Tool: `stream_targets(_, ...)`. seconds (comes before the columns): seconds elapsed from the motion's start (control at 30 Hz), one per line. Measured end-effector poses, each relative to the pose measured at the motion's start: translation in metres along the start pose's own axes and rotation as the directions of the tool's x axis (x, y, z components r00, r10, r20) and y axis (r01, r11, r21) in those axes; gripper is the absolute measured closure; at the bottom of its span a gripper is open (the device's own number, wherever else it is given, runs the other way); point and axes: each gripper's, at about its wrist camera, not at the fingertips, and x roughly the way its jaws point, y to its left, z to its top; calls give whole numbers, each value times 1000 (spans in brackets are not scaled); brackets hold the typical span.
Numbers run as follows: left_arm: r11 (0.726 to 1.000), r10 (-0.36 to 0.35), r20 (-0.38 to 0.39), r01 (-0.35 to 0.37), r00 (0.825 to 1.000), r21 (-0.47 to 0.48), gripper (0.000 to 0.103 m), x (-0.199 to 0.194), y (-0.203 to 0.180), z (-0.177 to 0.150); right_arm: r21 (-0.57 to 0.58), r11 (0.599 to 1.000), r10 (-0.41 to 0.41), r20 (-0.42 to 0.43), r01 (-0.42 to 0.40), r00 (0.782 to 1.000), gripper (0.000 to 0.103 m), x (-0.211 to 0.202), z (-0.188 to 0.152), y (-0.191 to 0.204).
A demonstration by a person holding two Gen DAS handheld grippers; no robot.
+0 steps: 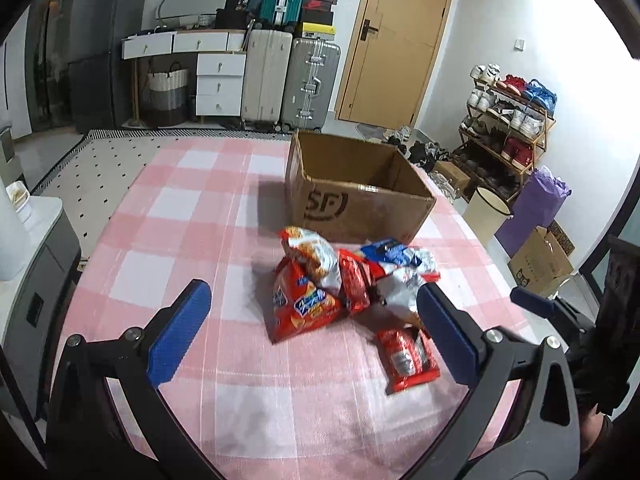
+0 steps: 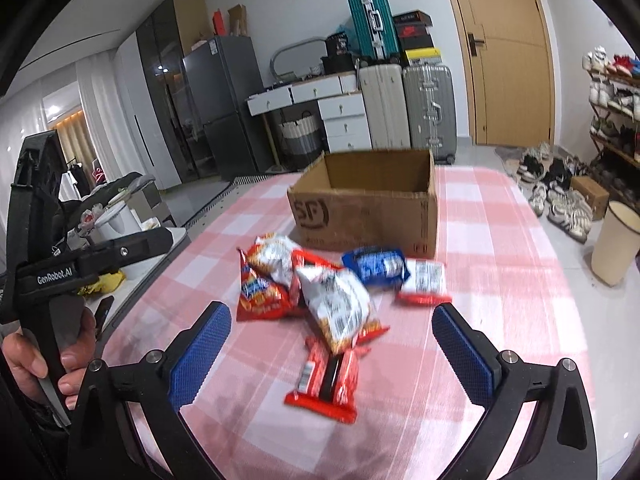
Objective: Organize snacks
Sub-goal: 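Grasp the red chocolate-bar pack with the right gripper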
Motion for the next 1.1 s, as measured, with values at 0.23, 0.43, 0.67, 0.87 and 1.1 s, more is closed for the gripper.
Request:
stream_targets(0.23, 1000, -7, -32, 6, 999, -13, 0, 13, 5, -14, 12, 1000, 20, -92, -19, 996, 1, 32, -27, 2)
stream_targets(0.43, 1000, -5, -51, 4, 999, -22, 0, 21, 14, -22, 8, 1000, 20, -145, -19, 989, 1, 57, -36, 4)
stream_targets(0.67, 999, 5, -78, -8, 997, -44, 0, 33, 28, -31, 23, 999, 33, -180, -29, 983, 1, 76, -43, 4)
stream_targets(0.87, 997, -2, -106, -7, 994, -83, 0, 46, 41, -37, 19, 999, 44, -222, -41, 974, 17, 94, -45, 6)
stream_targets(1.1, 997, 3, -114, -12, 993, -82, 0, 53, 45, -41, -22, 1000, -19, -258, 14, 966, 39, 108, -48, 11)
